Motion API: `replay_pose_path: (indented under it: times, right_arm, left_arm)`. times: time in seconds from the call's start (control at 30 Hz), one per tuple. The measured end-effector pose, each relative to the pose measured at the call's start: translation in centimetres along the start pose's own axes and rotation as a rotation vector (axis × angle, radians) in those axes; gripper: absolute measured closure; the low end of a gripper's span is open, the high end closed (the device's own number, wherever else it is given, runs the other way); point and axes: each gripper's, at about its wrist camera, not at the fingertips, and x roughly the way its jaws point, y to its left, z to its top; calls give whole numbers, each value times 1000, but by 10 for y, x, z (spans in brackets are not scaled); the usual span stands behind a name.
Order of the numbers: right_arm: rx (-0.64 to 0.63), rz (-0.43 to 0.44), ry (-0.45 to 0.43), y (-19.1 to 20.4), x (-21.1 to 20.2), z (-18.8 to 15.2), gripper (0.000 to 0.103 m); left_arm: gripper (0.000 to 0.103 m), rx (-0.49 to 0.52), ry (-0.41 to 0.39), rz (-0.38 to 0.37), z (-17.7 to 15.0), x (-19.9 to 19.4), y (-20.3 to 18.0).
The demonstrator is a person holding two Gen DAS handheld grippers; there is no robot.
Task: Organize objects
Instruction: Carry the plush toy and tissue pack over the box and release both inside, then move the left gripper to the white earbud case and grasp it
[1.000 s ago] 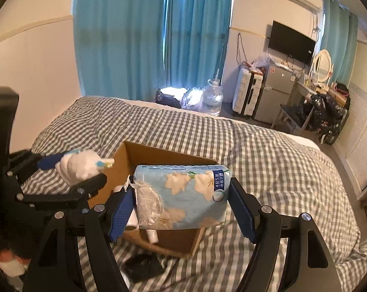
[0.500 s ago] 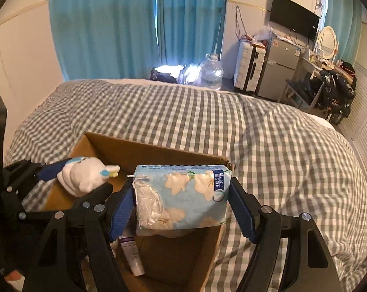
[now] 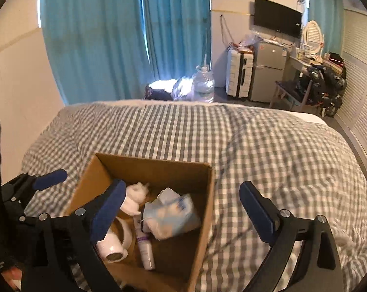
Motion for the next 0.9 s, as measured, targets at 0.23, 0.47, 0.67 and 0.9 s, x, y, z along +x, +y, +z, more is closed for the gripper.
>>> replay_pose_path:
  times: [0.23,0.47,0.67,0.9]
  right_arm:
    - [0,-26,-86,-8,-89,5,5]
    - [-44,-13,-144,0,-163,-4,4]
    - [-99,-8,-149,16,-191,-29,4]
    - [-149,1,-149,24,-192,-63,4]
  left_arm:
    - [3,-33,-84,34,-1,-84,3]
    - [2,-64,-144,82,-16,-146,10]
    - [1,-87,-161,122,-40,-171,10]
    - [1,-89,-151,168,-73,-162,2]
